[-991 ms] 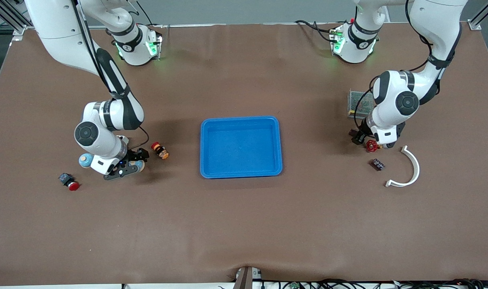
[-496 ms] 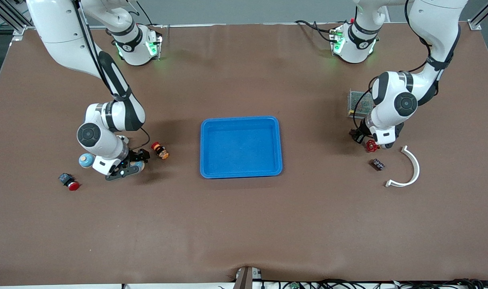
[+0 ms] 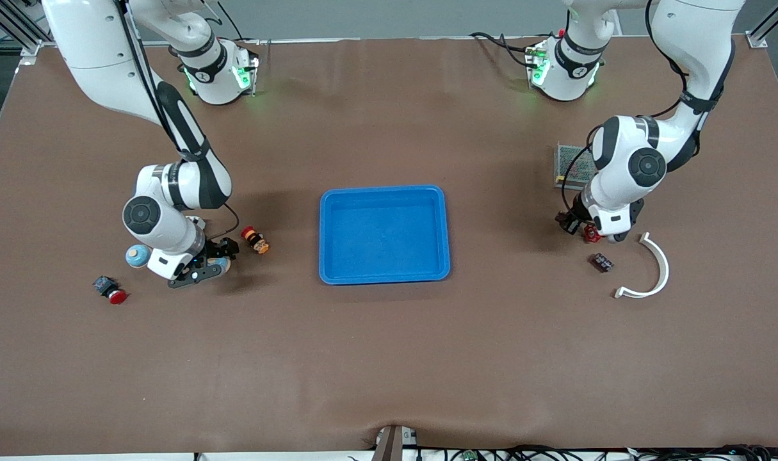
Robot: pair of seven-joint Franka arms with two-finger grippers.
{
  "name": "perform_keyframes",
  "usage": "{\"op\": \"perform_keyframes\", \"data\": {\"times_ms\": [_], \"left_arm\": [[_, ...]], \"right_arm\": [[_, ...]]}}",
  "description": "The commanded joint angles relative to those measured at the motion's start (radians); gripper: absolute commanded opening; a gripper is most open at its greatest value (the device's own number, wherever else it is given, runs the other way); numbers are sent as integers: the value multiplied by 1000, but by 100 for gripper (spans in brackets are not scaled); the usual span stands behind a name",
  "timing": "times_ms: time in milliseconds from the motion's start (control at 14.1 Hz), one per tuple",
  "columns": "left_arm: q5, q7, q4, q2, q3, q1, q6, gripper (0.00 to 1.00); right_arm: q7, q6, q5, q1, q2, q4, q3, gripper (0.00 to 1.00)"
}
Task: Place electrolytic capacitor and blue bell in tray
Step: 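Lift the capacitor with the left gripper while the right gripper lifts the bell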
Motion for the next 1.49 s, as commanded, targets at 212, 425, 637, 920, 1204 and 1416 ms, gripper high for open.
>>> {"op": "perform_keyframes", "data": {"times_ms": [212, 425, 637, 920, 1204, 1416], "left_arm": [[10, -147, 149, -16, -85, -3, -172, 0], [10, -239, 205, 4, -144, -9, -177, 0], [6, -354, 251, 21, -170, -84, -179, 0], [8, -442, 288, 25, -170, -202, -180, 0], [10, -502, 362, 85, -170, -304, -180, 0], [11, -558, 416, 139, -165, -376, -180, 0]], "right_arm": [[-42, 10, 12, 3, 5, 4, -6, 58], [-40, 10, 12, 5, 8, 10, -6, 40], [-35, -1, 14, 2, 10, 27, -6, 40], [-32, -13, 14, 0, 8, 49, -6, 40], [-29, -166, 43, -1, 4, 125, -6, 40], [-23, -246, 102, 5, -1, 161, -7, 40]]}}
